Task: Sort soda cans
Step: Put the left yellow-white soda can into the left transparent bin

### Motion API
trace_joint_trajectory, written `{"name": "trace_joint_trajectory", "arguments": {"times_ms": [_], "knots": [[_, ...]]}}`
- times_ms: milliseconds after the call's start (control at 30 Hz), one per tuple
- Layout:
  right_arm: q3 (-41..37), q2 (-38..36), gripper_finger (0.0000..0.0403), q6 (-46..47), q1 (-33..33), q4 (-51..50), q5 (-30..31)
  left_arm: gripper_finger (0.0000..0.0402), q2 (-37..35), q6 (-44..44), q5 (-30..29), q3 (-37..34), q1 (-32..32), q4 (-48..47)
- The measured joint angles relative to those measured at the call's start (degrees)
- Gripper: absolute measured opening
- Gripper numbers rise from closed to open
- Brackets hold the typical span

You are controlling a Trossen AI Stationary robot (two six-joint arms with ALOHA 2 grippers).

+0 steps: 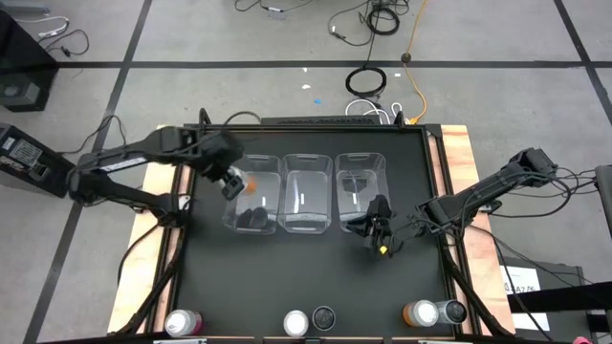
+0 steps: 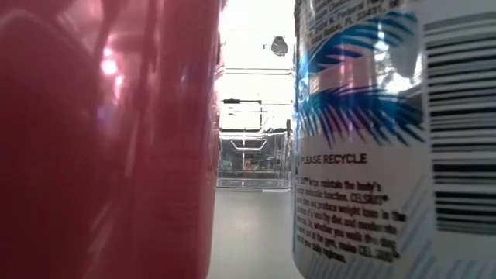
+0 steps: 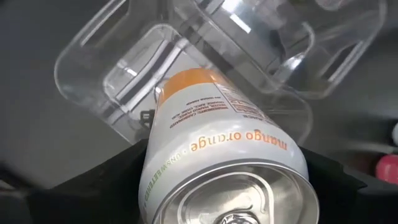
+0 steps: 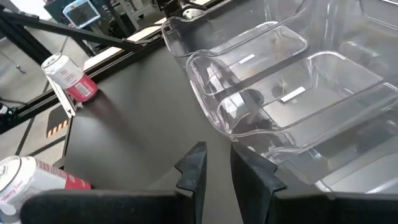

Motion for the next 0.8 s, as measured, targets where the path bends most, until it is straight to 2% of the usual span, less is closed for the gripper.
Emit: {"name": "trace_joint_trajectory", "arguments": {"times_ms": [167, 367, 800], "knots": [[0.0, 0.0, 0.0066, 2.31, 0.0, 0.0, 0.05, 0.0325, 5.33, 9.1, 1.1, 0.0, 6.24, -0.14], [0.0, 0.0, 0.0066, 4.03, 0.0, -0.02, 1.28, 0.0325, 10.04, 15.84, 1.16, 0.0, 10.8, -1.19], [0.0, 0.0, 0.0066, 3.82, -1.51, -0.02, 2.83, 0.0325, 11.87, 20.97, 1.34, 0.02, 14.75, -0.57]]}}
